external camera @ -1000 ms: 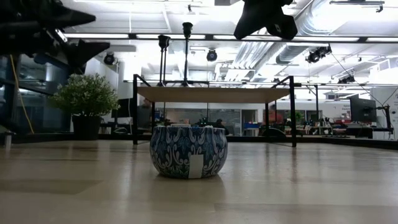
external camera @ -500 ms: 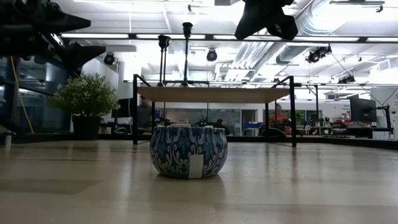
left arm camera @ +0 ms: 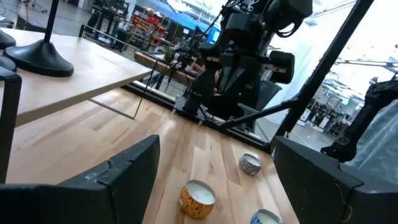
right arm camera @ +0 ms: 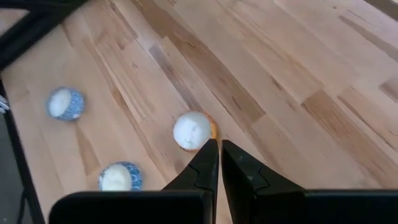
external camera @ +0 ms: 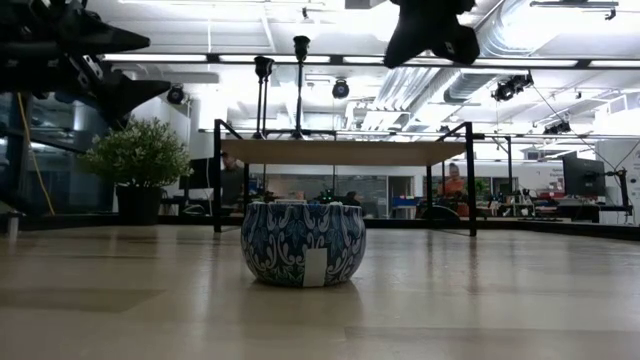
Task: Pick & Place candle stick holders
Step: Put the orange scented candle on the shelf
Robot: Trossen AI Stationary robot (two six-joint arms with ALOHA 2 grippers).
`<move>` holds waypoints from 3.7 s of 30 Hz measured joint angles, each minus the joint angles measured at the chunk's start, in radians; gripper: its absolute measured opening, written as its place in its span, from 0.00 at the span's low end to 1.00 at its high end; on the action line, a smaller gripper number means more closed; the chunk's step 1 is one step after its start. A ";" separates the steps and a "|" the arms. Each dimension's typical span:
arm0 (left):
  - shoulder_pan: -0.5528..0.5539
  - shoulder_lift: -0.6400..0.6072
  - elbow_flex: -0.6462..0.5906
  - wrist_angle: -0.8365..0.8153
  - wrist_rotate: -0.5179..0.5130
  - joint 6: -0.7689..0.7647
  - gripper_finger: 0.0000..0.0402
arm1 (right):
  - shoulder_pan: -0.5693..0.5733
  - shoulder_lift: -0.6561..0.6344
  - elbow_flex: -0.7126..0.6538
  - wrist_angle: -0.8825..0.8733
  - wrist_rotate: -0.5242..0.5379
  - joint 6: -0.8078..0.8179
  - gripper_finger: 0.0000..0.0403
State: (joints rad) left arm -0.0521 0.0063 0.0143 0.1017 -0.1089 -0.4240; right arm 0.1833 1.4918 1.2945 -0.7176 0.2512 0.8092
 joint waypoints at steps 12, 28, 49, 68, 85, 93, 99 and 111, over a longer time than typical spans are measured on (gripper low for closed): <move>0.000 0.000 0.000 0.000 0.000 0.000 0.75 | 0.001 0.008 0.000 -0.071 -0.023 0.063 0.23; 0.000 0.000 0.000 0.000 0.000 0.000 0.75 | -0.001 0.218 0.000 0.063 -0.099 0.356 0.51; 0.000 0.000 0.000 0.000 0.002 -0.001 0.75 | -0.059 0.465 0.269 -0.139 -0.192 0.529 0.51; 0.000 0.000 0.000 0.000 0.003 -0.001 0.75 | -0.091 0.608 0.358 -0.240 -0.312 0.473 0.51; 0.000 0.000 0.000 0.000 0.003 -0.001 0.75 | -0.106 0.623 0.358 -0.208 -0.321 0.468 0.36; 0.000 0.000 0.000 0.000 0.003 -0.001 0.75 | -0.105 0.623 0.358 -0.206 -0.311 0.465 0.32; 0.000 0.000 0.000 0.000 0.003 -0.001 0.75 | -0.105 0.640 0.358 -0.200 -0.320 0.462 0.32; 0.000 0.000 0.000 0.000 0.004 0.000 0.75 | -0.105 0.642 0.359 -0.198 -0.312 0.464 0.30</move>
State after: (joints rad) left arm -0.0524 0.0063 0.0143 0.1020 -0.1051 -0.4244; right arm 0.0780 2.1338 1.6531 -0.9161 -0.0608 1.2736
